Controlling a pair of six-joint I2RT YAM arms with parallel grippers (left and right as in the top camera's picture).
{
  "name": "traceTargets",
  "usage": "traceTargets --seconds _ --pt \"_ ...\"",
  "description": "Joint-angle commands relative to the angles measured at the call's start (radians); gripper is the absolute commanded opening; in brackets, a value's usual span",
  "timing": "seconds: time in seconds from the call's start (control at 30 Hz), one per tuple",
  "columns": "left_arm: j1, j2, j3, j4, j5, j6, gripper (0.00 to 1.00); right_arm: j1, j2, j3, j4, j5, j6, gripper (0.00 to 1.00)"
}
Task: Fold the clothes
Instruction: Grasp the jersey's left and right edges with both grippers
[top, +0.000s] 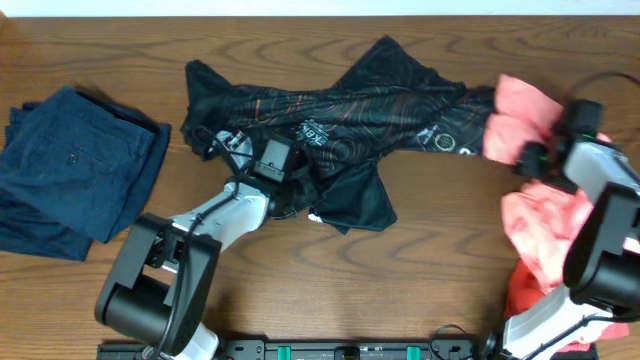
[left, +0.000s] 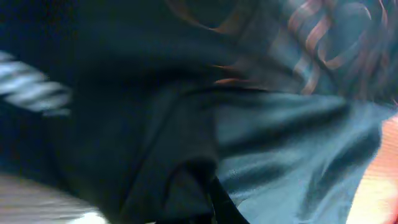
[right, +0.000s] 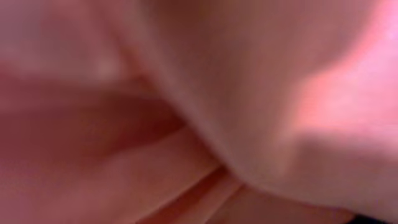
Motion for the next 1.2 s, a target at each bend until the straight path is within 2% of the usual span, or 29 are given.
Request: traceTargets --seconds 0.0,0.17,0.27,0.43,0.57,0.77,0.9,1.07,1.17 --pt "0.098 -0.032 -0.016 -0.089 -0.04 0.06 0.06 -0.114 0.01 0.011 -0.032 0.048 0.102 0.82" --pt "0.296 -0.154 -0.016 -0.222 -0.04 0.198 0.06 -0.203 0.01 0.055 -0.105 0.028 0.13 0.82" --pt "0.407 -0.216 -0.016 -0.27 -0.035 0.228 0.06 -0.233 0.01 0.095 -0.168 0.006 0.191 0.82" --pt "0.508 -0.267 -0.016 -0.355 -0.011 0.284 0.06 -0.217 0.008 0.164 -0.215 -0.374 0.03 0.8" --pt "0.559 -0.27 -0.016 -0.439 -0.013 0.283 0.06 -0.153 -0.017 0.18 -0.287 -0.546 -0.044 0.87" --pt "0.565 -0.27 -0.016 -0.468 -0.013 0.306 0.06 0.008 -0.024 0.157 -0.404 -0.541 -0.048 0.96" --pt "0.565 -0.27 -0.016 -0.469 -0.013 0.306 0.06 0.112 -0.024 0.086 -0.362 -0.424 0.069 0.98" --pt "0.565 -0.27 -0.016 -0.486 -0.013 0.306 0.06 0.204 -0.024 -0.009 -0.233 -0.41 0.152 0.95" --pt "0.565 -0.27 -0.016 -0.488 -0.013 0.306 0.06 0.23 -0.024 -0.045 -0.134 -0.409 0.183 0.87"
